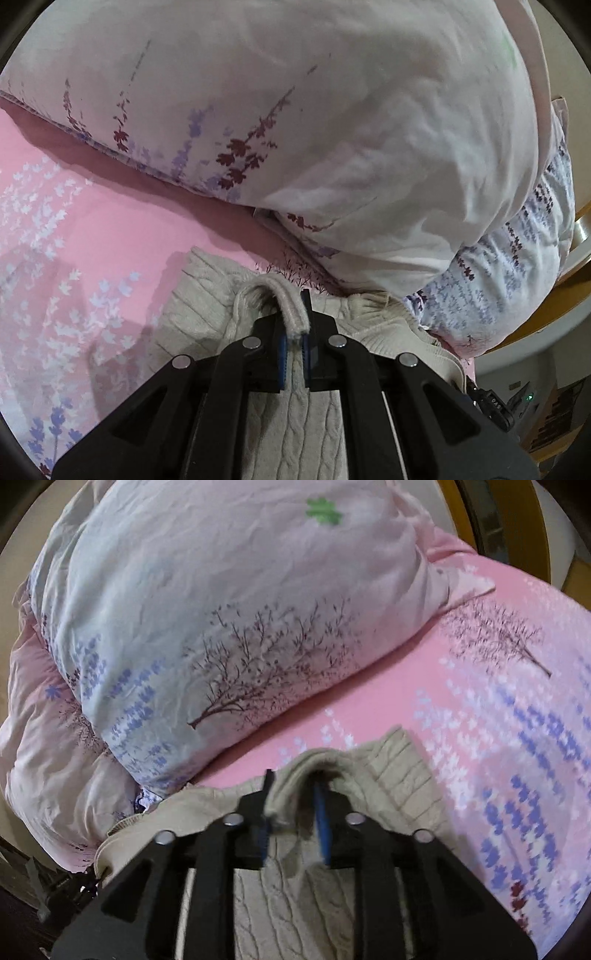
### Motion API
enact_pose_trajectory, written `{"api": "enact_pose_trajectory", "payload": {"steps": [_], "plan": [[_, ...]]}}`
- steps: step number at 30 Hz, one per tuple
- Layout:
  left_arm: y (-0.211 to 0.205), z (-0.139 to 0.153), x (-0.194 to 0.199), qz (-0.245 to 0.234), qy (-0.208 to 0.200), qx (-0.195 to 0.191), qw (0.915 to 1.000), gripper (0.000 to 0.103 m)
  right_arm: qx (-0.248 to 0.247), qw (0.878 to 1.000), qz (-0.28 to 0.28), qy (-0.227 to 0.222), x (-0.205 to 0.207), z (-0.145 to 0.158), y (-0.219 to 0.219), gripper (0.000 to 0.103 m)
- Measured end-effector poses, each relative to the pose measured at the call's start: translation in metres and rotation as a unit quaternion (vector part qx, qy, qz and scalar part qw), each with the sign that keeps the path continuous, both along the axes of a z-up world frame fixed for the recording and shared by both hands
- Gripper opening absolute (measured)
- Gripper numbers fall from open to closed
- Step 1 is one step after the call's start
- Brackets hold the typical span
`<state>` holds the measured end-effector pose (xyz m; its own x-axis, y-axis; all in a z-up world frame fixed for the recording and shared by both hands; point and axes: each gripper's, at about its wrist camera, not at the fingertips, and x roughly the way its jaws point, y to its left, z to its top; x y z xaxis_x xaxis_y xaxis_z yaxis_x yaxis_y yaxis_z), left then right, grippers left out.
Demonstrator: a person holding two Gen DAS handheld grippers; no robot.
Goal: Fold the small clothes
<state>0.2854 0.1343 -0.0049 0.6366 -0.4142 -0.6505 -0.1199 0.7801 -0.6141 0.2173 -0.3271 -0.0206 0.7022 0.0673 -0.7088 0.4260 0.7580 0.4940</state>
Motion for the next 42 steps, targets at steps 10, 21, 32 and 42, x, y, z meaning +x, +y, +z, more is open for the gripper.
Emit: {"api": "enact_pose_trajectory", "payload": {"steps": [10, 21, 32, 42], "plan": [[0.014, 0.023, -0.019, -0.041, -0.025, -0.015, 0.9988, 0.067, -0.063, 0.998, 0.003, -0.015, -0.026, 0.034, 0.002, 0.069], [0.039, 0.015, -0.061, -0.102, -0.008, 0.049, 0.9935, 0.052, -0.077, 0.994, 0.055, 0.047, -0.055, 0.011, -0.010, 0.044], [0.012, 0.006, -0.064, -0.128, 0.002, 0.096, 0.9871, 0.039, -0.082, 0.992, 0.068, 0.071, -0.061, 0.007, -0.009, 0.041], [0.014, 0.005, -0.063, -0.131, 0.011, 0.104, 0.9859, 0.009, -0.053, 0.995, 0.070, 0.047, -0.084, 0.018, -0.010, 0.011]]}}
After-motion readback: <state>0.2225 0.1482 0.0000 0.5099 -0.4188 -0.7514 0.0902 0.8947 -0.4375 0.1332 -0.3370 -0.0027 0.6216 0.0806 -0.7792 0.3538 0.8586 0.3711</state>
